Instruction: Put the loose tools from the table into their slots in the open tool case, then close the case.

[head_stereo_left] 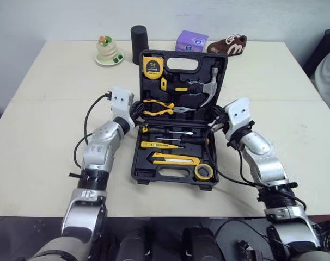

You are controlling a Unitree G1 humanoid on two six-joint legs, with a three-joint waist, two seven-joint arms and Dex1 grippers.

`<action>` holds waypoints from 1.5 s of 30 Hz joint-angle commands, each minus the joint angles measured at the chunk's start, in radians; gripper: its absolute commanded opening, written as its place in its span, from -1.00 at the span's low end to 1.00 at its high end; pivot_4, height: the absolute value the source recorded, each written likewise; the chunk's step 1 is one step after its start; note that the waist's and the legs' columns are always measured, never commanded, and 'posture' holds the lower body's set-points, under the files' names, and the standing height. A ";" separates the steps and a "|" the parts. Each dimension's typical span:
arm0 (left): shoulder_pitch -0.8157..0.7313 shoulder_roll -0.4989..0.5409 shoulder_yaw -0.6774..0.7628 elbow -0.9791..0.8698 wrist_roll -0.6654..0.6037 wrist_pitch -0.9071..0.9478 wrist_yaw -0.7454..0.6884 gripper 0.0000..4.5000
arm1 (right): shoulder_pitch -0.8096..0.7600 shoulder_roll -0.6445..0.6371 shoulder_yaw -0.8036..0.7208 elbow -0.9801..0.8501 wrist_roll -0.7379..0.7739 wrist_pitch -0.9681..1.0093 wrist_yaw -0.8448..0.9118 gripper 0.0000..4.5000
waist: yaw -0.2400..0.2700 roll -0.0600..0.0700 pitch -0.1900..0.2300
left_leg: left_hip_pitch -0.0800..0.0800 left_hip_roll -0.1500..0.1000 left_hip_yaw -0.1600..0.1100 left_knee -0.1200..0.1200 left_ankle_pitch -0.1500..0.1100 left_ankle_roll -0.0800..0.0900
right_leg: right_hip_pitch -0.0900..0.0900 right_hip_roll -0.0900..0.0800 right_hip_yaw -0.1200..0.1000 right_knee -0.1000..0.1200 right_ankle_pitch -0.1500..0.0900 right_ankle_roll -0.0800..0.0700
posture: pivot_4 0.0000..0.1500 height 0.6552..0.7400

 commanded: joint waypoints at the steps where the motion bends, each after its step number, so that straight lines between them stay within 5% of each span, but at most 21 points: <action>1: 0.060 0.124 0.086 -0.069 0.121 -0.168 0.079 -0.99 | 0.052 -0.120 -0.033 0.153 -0.187 -0.233 -0.143 -1.00 | -0.002 0.000 0.000 | 0.000 0.000 0.000 0.000 0.000 0.000 | 0.000 0.000 0.000 0.000 0.000 0.000 | 1.00 1.00; 9: 0.281 0.235 0.013 -0.134 0.229 -0.453 0.007 -0.99 | 0.096 -0.203 0.043 0.303 -0.381 -0.482 -0.321 -1.00 | -0.007 0.000 0.000 | 0.003 0.002 0.000 0.001 0.000 0.000 | 0.003 0.001 0.000 0.000 0.000 0.000 | 1.00 1.00; 13: 0.380 0.254 0.013 -0.191 0.192 -0.425 -0.060 -0.99 | 0.126 -0.213 0.042 0.299 -0.309 -0.477 -0.222 -1.00 | -0.002 0.000 0.000 | 0.008 0.002 0.000 0.000 0.000 0.000 | 0.007 0.001 0.000 0.000 0.000 0.000 | 1.00 1.00; 14: 0.387 0.254 0.012 -0.202 0.171 -0.425 -0.083 -0.80 | 0.140 -0.214 0.034 0.277 -0.253 -0.444 -0.157 -1.00 | -0.001 0.000 0.000 | 0.013 0.002 0.000 -0.002 0.000 0.000 | 0.013 0.001 0.000 -0.002 0.000 0.000 | 1.00 1.00; 20: 0.482 0.303 0.102 -0.287 0.059 -0.299 -0.173 0.44 | 0.221 -0.248 -0.051 0.146 0.003 -0.299 0.119 0.18 | 0.010 0.000 0.000 | 0.020 0.001 -0.009 -0.001 -0.002 0.001 | 0.030 -0.001 -0.001 -0.012 0.000 -0.001 | 1.00 1.00; 22: 0.578 0.353 0.181 -0.354 -0.008 -0.214 -0.230 0.45 | 0.286 -0.303 -0.090 0.084 0.116 -0.250 0.263 0.58 | 0.005 0.000 0.000 | 0.021 0.001 -0.011 -0.001 -0.002 0.001 | 0.033 -0.006 -0.002 -0.013 0.000 -0.001 | 1.00 1.00; 25: 0.696 0.398 0.309 -0.429 -0.087 -0.123 -0.263 0.45 | 0.408 -0.390 -0.163 0.003 0.271 -0.099 0.455 0.58 | 0.004 0.000 0.000 | 0.021 0.001 -0.013 -0.004 -0.004 0.001 | 0.034 -0.007 -0.004 -0.016 -0.001 -0.001 | 1.00 1.00; 31: 0.692 0.384 0.352 -0.502 -0.170 -0.009 -0.279 0.45 | 0.518 -0.449 -0.278 -0.188 0.522 0.309 0.609 0.58 | 0.031 0.001 0.000 | 0.021 0.000 -0.018 -0.001 -0.005 0.003 | 0.039 -0.010 -0.009 -0.021 0.000 -0.002 | 1.00 1.00; 33: 0.661 0.374 0.327 -0.509 -0.174 0.018 -0.278 0.45 | 0.541 -0.434 -0.303 -0.263 0.562 0.377 0.605 0.35 | 0.030 0.001 0.000 | 0.022 0.000 -0.018 -0.001 -0.005 0.003 | 0.039 -0.010 -0.009 -0.021 0.001 -0.003 | 1.00 1.00; 36: 0.596 0.368 0.275 -0.477 -0.157 0.031 -0.296 0.08 | 0.611 -0.450 -0.288 -0.388 0.558 0.434 0.652 -0.21 | 0.034 0.001 0.000 | 0.020 0.000 -0.018 -0.002 -0.005 0.002 | 0.037 -0.010 -0.010 -0.021 0.001 -0.003 | 1.00 1.00; 40: 0.506 0.376 0.216 -0.425 -0.142 0.076 -0.320 -0.69 | 0.661 -0.463 -0.278 -0.483 0.545 0.484 0.697 -0.99 | 0.041 0.001 0.000 | 0.020 0.000 -0.017 -0.003 -0.005 0.001 | 0.037 -0.003 -0.011 -0.021 0.001 -0.003 | 1.00 1.00; 42: 0.444 0.367 0.189 -0.385 -0.149 0.102 -0.334 -0.98 | 0.683 -0.472 -0.271 -0.521 0.547 0.514 0.720 -1.00 | 0.041 0.001 0.000 | 0.020 0.000 -0.015 -0.002 -0.004 0.002 | 0.037 -0.001 -0.011 -0.021 0.002 -0.001 | 1.00 1.00; 45: 0.213 0.339 0.056 -0.164 -0.052 0.061 -0.368 -0.98 | 0.734 -0.475 -0.210 -0.606 0.519 0.523 0.752 -1.00 | 0.056 0.001 0.000 | 0.020 0.001 -0.015 -0.002 -0.004 0.002 | 0.036 0.000 -0.009 -0.023 0.002 -0.001 | 1.00 1.00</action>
